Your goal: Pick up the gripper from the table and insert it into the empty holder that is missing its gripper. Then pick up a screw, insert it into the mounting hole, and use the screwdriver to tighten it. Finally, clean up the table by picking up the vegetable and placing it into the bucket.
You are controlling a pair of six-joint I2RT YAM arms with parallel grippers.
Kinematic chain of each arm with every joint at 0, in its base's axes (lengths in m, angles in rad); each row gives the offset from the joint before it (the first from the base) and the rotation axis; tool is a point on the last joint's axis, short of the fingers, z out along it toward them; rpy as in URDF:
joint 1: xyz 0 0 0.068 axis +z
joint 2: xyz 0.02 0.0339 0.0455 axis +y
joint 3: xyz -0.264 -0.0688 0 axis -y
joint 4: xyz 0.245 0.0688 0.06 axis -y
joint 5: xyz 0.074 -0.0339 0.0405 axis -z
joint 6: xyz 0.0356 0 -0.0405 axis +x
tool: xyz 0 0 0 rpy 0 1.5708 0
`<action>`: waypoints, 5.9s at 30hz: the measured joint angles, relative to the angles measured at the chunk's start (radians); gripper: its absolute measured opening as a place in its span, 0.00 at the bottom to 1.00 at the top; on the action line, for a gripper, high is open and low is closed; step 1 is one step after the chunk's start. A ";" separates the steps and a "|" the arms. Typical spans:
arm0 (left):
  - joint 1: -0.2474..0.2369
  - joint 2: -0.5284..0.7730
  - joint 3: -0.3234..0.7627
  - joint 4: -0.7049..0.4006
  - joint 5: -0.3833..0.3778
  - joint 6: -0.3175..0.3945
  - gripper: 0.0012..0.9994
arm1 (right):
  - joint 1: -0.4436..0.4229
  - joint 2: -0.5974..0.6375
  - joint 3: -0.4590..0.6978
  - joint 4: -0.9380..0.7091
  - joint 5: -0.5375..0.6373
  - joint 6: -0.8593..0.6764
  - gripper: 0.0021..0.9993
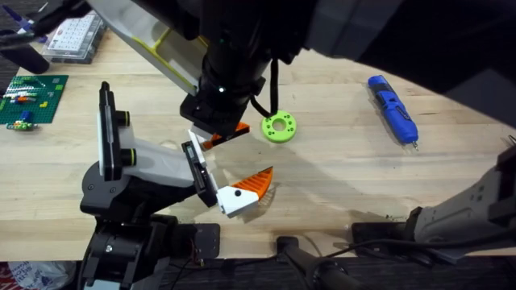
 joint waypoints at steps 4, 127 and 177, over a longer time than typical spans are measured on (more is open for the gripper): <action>0.000 0.000 0.000 0.000 0.000 -0.003 0.99 | 0.000 0.005 0.000 -0.004 0.001 0.001 0.01; 0.001 0.000 0.000 -0.001 0.003 -0.022 0.99 | -0.021 -0.020 0.111 -0.131 0.031 0.013 0.99; 0.001 0.000 0.000 -0.001 0.003 -0.015 0.00 | -0.086 -0.068 0.111 -0.116 0.030 0.051 0.99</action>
